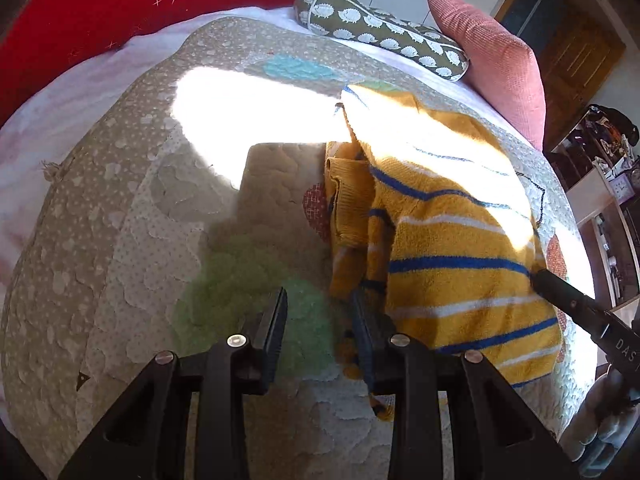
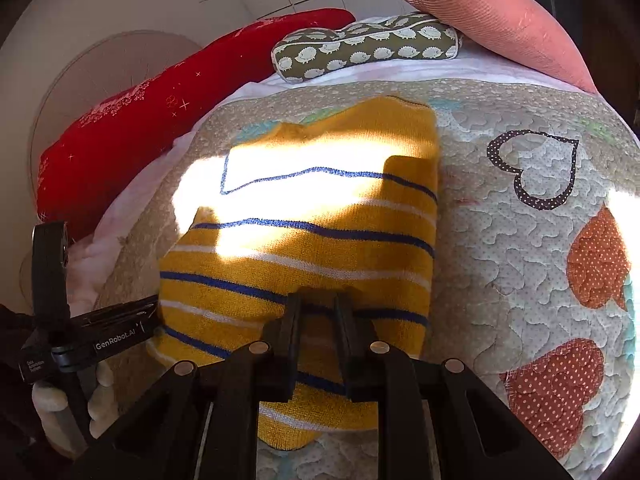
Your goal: Fold small clothes
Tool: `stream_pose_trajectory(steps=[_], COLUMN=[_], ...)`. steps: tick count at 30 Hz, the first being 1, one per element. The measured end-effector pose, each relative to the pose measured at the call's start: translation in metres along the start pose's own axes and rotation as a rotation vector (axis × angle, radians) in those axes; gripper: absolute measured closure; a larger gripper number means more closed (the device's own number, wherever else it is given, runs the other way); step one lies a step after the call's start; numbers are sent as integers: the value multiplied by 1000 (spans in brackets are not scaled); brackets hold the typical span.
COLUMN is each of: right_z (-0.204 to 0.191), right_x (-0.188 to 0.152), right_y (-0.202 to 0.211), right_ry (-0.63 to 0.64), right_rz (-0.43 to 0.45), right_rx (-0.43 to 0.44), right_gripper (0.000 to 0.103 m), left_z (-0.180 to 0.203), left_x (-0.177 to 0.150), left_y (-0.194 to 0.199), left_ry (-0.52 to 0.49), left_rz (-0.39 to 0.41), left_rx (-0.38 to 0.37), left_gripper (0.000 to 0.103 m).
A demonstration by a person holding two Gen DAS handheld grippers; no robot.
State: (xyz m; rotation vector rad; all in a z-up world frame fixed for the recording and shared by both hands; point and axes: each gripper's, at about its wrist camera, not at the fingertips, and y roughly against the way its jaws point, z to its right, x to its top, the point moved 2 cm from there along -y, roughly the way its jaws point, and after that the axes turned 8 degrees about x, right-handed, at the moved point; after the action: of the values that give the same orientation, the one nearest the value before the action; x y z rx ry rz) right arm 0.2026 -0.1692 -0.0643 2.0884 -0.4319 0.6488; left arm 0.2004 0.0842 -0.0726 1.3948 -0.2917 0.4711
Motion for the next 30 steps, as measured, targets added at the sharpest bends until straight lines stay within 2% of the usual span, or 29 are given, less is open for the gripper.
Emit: stream_pose_trajectory(steps=[1, 2, 3, 4, 6, 9, 11, 13, 15, 16, 17, 18, 19, 20, 21, 22, 24, 27, 30], right_z=[2, 6, 11, 18, 34, 55, 69, 79, 84, 88, 92, 95, 96, 95, 95, 96, 95, 89, 96], right_x=[2, 5, 8, 12, 18, 35, 45, 54, 58, 58, 57, 54, 53, 54, 55, 55, 57, 63, 72], right_y=[8, 15, 22, 27, 32, 18, 1, -20, -41, -51, -60, -65, -64, -63, -61, -56, -44, -19, 3], right_ry=[-18, -39, -63, -89, -144, -207, -273, -326, -342, -353, -377, -408, -418, -412, -415, -422, -419, -367, -334], right_rz=[23, 50, 80, 104, 133, 116, 92, 74, 48, 33, 23, 31, 55, 57, 59, 66, 81, 116, 163], right_rx=[24, 40, 47, 53, 71, 103, 147, 211, 196, 180, 182, 209, 226, 252, 266, 281, 313, 307, 245], right_gripper=[79, 69, 61, 45, 38, 34, 34, 33, 31, 27, 22, 22, 24, 43, 51, 62, 69, 71, 71], left_z=[-2, -5, -9, -12, -15, -4, 8, 18, 23, 24, 24, 26, 28, 33, 37, 42, 56, 76, 96], left_x=[1, 5, 10, 14, 23, 36, 47, 54, 58, 58, 58, 58, 57, 56, 56, 56, 57, 60, 64], left_y=[7, 9, 10, 11, 10, 3, -9, -27, -48, -57, -63, -64, -61, -59, -54, -49, -40, -31, -36], left_ry=[7, 19, 37, 59, 89, 69, 13, -26, -32, -26, -19, -18, -21, -22, -15, -24, -56, -74, -83], left_rz=[14, 21, 24, 29, 38, 49, 43, 5, -55, -80, -99, -103, -102, -119, -124, -110, -85, -64, -66], left_rx=[-22, -47, -70, -93, -172, -256, -258, -265, -276, -276, -276, -273, -285, -327, -336, -308, -266, -256, -256], left_gripper=[68, 64, 54, 49, 44, 25, 23, 21, 16, 14, 14, 14, 29, 44, 58, 60, 65, 68, 68])
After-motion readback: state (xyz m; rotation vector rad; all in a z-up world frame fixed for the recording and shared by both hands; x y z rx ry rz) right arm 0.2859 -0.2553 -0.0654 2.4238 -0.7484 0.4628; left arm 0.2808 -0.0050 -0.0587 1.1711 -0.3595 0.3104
